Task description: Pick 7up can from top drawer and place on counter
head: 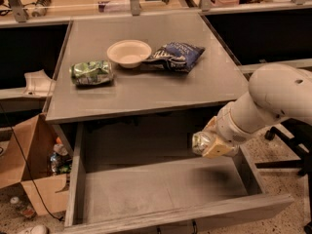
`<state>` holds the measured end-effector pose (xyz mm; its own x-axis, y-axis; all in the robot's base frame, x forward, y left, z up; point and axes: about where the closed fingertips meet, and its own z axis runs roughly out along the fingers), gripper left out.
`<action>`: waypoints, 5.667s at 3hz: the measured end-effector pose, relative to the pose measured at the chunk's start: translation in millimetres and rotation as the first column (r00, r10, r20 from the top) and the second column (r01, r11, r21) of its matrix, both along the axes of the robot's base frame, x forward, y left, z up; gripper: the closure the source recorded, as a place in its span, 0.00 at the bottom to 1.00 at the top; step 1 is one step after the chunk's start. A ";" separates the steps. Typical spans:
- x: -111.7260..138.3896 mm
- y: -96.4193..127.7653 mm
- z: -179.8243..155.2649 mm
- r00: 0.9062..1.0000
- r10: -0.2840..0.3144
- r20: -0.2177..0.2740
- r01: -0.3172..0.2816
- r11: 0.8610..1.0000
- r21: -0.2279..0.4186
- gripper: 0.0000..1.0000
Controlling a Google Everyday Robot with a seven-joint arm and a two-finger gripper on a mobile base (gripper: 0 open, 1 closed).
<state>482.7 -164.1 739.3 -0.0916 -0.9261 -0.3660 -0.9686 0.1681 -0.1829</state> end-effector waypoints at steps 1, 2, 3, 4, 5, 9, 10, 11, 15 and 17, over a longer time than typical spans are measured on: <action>0.1 -0.2 0.2 1.000 0.000 0.000 0.000 1.000 0.000 1.00; 3.9 -16.5 12.1 1.000 -0.018 0.021 0.018 1.000 -0.018 1.00; 8.8 -38.9 26.1 0.998 -0.046 0.043 0.048 0.998 -0.042 1.00; 11.6 -58.1 38.6 0.996 -0.072 0.061 0.075 0.995 -0.058 1.00; 14.6 -100.2 75.7 0.983 -0.135 0.124 0.146 0.985 -0.090 1.00; 47.1 -123.0 130.5 0.973 -0.128 0.191 0.145 0.986 -0.081 1.00; 73.1 -101.8 135.9 0.976 -0.066 0.210 0.083 0.993 -0.078 1.00; 88.7 -87.4 142.3 0.975 -0.024 0.220 0.043 0.996 -0.079 1.00; 144.2 -66.6 138.7 0.974 0.054 0.218 -0.051 0.998 -0.020 1.00; 183.0 -52.5 154.6 0.964 0.112 0.241 -0.119 0.993 0.015 1.00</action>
Offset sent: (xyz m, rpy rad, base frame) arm 0.0096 -0.0384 0.0257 -0.0377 -0.0452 -0.0442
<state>665.8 -216.5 893.9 0.1086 -0.9140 -0.3908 -0.9101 0.0667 -0.4089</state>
